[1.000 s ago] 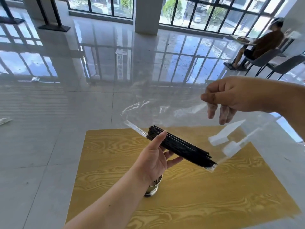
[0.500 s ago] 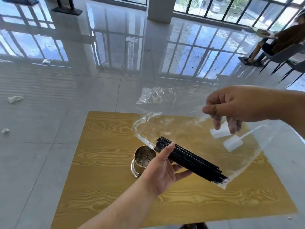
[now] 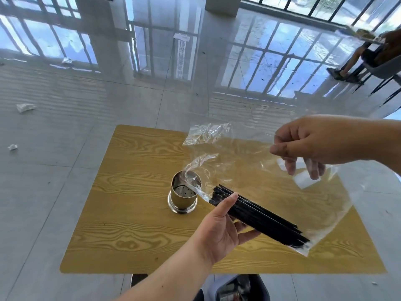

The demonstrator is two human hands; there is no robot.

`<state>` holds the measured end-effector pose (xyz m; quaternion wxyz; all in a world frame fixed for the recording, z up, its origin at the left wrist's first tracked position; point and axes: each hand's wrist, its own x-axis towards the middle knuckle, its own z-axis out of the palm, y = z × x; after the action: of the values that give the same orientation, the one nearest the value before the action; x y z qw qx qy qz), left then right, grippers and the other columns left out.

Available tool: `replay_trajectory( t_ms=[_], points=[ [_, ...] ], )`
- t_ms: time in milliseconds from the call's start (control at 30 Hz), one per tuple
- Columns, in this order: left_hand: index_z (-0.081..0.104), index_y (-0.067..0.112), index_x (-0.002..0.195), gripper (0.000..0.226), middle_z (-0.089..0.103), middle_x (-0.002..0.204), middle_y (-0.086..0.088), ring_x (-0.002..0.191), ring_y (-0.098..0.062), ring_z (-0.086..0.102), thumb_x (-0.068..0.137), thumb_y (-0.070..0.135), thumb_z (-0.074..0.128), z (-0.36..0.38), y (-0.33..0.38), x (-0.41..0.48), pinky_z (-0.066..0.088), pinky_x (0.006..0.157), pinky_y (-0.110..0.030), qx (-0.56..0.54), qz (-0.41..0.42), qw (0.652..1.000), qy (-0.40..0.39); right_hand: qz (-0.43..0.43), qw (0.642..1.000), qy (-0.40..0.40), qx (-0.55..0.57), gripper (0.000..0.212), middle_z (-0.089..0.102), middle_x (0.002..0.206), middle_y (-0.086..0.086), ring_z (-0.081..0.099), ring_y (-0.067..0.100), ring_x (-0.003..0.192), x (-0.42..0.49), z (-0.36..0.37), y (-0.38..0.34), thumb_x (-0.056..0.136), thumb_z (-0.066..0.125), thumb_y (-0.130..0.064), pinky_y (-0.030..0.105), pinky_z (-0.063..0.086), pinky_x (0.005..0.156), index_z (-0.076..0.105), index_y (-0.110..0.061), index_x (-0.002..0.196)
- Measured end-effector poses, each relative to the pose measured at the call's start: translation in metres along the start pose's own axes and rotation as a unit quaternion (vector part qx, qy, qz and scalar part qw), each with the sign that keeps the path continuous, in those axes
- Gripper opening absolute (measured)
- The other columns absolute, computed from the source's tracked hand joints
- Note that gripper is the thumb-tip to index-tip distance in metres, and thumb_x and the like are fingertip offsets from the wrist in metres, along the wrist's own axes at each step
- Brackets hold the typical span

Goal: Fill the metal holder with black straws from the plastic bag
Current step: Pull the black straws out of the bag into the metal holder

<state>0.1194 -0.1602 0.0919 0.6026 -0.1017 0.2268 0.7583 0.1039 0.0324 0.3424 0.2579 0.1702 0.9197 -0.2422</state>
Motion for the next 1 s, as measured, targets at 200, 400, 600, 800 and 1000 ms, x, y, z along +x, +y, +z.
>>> replay_trajectory(
  t_ms=[200,400,600,800,1000],
  points=[
    [0.058,0.006,0.125,0.065,0.065,0.128,-0.023,0.117,-0.039,0.069,0.08,0.037,0.093,-0.008,-0.013,0.003,0.057,0.095,-0.061,-0.015,-0.008,1.0,0.004,0.016,0.999,-0.028,-0.016,0.035,0.083,0.085,0.003,0.078,0.028,0.056,0.006,0.007,0.004,0.103,0.064,-0.047,0.026,0.059,0.05,0.07,-0.023,0.077],
    [0.057,0.008,0.128,0.061,0.061,0.134,-0.024,0.124,-0.042,0.065,0.085,0.038,0.089,-0.013,-0.017,0.007,0.057,0.098,-0.063,-0.02,-0.012,1.0,0.011,0.041,0.998,-0.04,-0.036,0.038,0.083,0.082,0.004,0.075,0.025,0.054,0.021,0.007,0.002,0.104,0.064,-0.047,0.027,0.059,0.049,0.067,-0.011,0.09],
    [0.056,0.008,0.129,0.059,0.06,0.138,-0.025,0.14,-0.047,0.054,0.088,0.039,0.085,-0.016,-0.017,0.017,0.054,0.103,-0.065,-0.027,-0.017,0.999,0.018,0.045,0.995,-0.053,-0.072,0.037,0.083,0.082,0.003,0.074,0.024,0.052,0.036,0.002,-0.008,0.106,0.063,-0.043,0.029,0.06,0.05,0.065,-0.009,0.092],
    [0.062,0.005,0.128,0.058,0.06,0.144,-0.029,0.139,-0.047,0.055,0.089,0.04,0.085,-0.023,-0.015,0.025,0.051,0.106,-0.066,-0.044,-0.02,0.999,0.009,0.046,0.991,-0.064,-0.112,0.038,0.084,0.08,0.002,0.074,0.023,0.051,0.051,-0.001,-0.024,0.107,0.061,-0.044,0.032,0.061,0.052,0.064,-0.009,0.092],
    [0.069,0.004,0.122,0.052,0.065,0.138,-0.025,0.127,-0.045,0.065,0.088,0.04,0.087,-0.026,-0.013,0.026,0.055,0.101,-0.064,-0.063,-0.018,0.998,-0.009,0.053,0.988,-0.066,-0.13,0.039,0.084,0.079,0.002,0.075,0.022,0.051,0.06,-0.003,-0.034,0.108,0.06,-0.044,0.029,0.06,0.049,0.065,-0.008,0.091]
  ],
)
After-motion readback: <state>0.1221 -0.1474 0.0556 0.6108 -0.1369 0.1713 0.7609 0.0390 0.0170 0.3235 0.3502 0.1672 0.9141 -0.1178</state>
